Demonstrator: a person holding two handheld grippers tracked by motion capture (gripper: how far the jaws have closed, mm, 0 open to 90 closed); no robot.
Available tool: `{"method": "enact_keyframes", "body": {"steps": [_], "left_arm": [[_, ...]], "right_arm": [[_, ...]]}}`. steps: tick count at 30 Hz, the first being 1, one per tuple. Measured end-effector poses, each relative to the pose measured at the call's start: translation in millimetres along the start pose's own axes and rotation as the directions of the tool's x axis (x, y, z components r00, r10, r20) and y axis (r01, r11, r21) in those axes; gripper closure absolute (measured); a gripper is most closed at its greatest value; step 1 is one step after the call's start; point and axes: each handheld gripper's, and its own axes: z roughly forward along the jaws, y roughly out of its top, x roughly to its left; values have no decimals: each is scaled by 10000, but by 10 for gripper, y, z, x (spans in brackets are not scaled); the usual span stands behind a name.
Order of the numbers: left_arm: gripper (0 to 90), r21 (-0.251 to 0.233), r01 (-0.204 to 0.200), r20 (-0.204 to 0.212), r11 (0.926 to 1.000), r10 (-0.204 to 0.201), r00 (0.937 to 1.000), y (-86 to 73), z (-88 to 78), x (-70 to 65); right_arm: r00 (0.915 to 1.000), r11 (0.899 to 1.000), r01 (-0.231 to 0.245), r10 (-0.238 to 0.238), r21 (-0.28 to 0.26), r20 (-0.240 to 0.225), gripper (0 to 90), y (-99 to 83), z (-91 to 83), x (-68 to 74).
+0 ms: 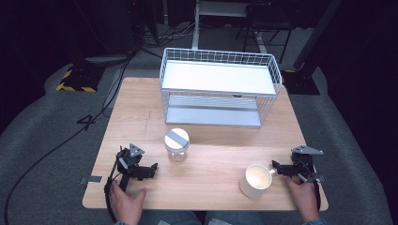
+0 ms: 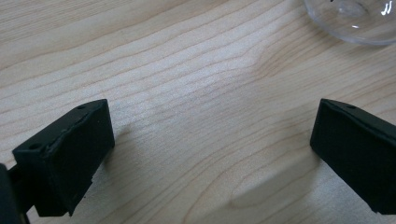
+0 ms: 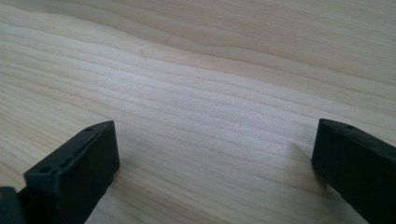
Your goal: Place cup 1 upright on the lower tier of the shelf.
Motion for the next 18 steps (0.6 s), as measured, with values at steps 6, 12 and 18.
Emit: {"method": "enact_keyframes", "body": {"steps": [6, 12, 18], "left_arm": [[1, -19, 523, -421, 9986, -524, 9977, 0, 2, -80], [1, 6, 443, -378, 9990, -442, 9983, -6, -4, -85], [2, -13, 456, -377, 9990, -457, 9982, -7, -4, -86]], "right_arm": [[10000, 10000, 7, -7, -3, -2, 8, -1, 0, -1], [10000, 10000, 10, -10, -2, 0, 8, -1, 0, 0], [10000, 10000, 13, -13, -4, 1, 8, -1, 0, 0]]}}
